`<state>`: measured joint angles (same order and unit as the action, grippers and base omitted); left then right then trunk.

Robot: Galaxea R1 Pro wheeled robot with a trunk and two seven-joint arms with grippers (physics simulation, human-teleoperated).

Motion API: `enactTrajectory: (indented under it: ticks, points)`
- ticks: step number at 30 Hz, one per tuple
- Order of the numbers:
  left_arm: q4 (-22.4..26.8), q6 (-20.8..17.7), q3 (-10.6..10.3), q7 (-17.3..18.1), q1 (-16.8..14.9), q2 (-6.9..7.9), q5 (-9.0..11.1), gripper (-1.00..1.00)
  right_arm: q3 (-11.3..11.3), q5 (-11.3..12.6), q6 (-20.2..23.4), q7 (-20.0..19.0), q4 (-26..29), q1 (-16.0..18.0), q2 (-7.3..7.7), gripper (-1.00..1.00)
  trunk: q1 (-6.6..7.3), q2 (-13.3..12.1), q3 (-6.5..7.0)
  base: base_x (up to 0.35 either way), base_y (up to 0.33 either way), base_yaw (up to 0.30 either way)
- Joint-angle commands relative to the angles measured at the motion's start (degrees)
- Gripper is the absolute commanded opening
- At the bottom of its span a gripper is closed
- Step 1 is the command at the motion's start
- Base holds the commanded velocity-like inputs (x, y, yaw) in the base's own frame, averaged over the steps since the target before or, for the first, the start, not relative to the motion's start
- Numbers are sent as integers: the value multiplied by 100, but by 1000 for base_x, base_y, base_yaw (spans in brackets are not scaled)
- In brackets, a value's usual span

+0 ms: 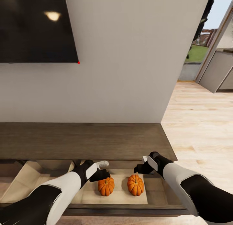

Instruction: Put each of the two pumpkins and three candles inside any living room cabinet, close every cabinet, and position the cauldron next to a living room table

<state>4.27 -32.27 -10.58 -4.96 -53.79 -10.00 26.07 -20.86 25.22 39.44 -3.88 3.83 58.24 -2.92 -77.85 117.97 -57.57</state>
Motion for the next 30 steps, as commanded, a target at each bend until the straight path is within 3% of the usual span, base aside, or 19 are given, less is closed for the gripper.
enactTrajectory:
  ticks: [1, 30]
  points:
    - [15, -27, -39, -40, 0, 0, 59, 100, -50, 15, 20, -25, 3, 3, 2, 100, 23, -40, 23, 0, 0, 0]
    - [21, -17, -33, -31, 0, 0, 64, 100, -50, 18, 20, -25, 3, 3, 2, 100, 67, -120, 318, 0, 0, 0]
